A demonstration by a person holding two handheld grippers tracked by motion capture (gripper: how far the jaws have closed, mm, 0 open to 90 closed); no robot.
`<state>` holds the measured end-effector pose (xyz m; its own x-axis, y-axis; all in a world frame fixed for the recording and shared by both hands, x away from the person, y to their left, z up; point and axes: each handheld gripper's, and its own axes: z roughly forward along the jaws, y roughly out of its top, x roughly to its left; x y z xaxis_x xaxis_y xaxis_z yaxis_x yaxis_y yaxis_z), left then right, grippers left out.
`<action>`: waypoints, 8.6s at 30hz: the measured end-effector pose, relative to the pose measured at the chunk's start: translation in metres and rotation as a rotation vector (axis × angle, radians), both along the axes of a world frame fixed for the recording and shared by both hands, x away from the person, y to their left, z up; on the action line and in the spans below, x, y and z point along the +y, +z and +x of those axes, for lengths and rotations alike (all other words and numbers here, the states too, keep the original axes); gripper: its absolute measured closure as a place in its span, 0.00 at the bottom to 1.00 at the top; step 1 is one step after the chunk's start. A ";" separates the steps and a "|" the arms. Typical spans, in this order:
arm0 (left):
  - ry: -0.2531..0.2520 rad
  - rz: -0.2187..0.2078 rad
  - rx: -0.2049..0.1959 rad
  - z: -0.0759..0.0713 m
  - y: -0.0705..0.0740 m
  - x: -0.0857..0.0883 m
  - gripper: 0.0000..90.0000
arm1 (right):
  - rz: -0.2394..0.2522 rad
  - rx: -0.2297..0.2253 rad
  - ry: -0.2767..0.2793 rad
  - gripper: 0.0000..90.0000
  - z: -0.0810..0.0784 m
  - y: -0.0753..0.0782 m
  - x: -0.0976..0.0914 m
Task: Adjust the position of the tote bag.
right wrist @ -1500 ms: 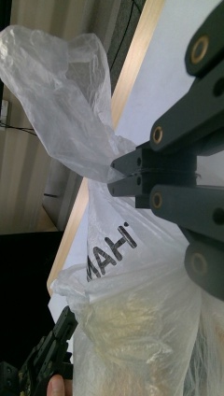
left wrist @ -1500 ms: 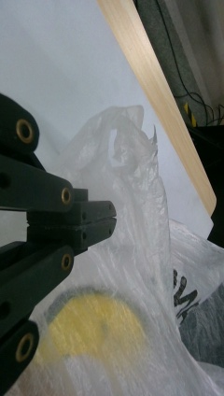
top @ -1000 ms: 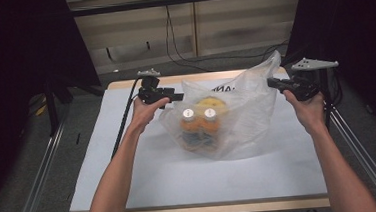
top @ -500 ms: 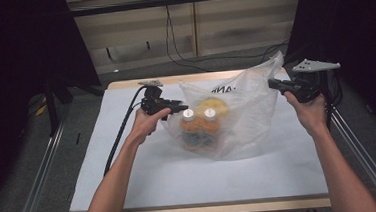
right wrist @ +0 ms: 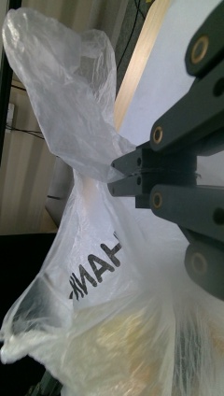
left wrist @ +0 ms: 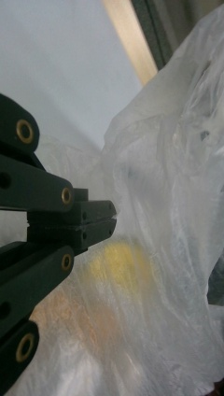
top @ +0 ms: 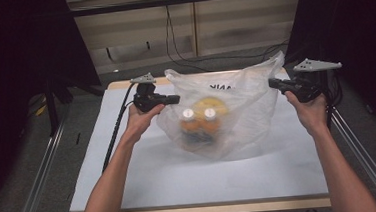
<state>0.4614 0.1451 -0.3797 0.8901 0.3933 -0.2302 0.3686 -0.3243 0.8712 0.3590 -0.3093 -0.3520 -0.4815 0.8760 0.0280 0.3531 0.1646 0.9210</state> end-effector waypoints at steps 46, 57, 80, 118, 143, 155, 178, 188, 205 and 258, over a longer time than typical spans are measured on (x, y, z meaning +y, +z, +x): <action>0.151 -0.077 -0.248 -0.089 0.040 0.101 1.00 | 0.169 -0.227 0.202 1.00 -0.061 0.078 0.030; 0.131 -0.100 -0.251 -0.114 0.026 0.110 1.00 | 0.123 -0.196 0.226 1.00 -0.085 0.050 0.031; 0.080 -0.001 -0.204 -0.119 -0.010 0.103 1.00 | 0.061 -0.096 0.236 1.00 -0.077 -0.001 0.039; 0.005 0.213 -0.086 -0.117 -0.067 0.088 1.00 | -0.033 0.168 0.231 1.00 -0.061 -0.072 0.033; -0.008 0.373 -0.040 -0.113 -0.100 0.082 1.00 | -0.187 0.365 0.205 1.00 -0.047 -0.129 0.035; -0.028 0.264 -0.001 -0.113 -0.097 0.087 0.90 | -0.091 0.333 0.189 0.82 -0.049 -0.126 0.027; 0.102 0.070 -0.037 -0.136 -0.047 0.116 0.36 | 0.044 0.160 0.100 0.36 -0.088 -0.073 0.002; -0.011 0.111 -0.107 -0.127 -0.021 0.079 0.68 | 0.017 0.136 0.258 0.73 -0.072 -0.052 0.034; -0.114 0.268 -0.032 -0.066 -0.037 0.006 0.94 | -0.096 0.237 0.389 1.00 -0.018 -0.058 0.083; -0.064 0.636 -0.096 -0.061 -0.085 0.032 1.00 | -0.615 0.385 0.335 1.00 -0.009 -0.111 0.090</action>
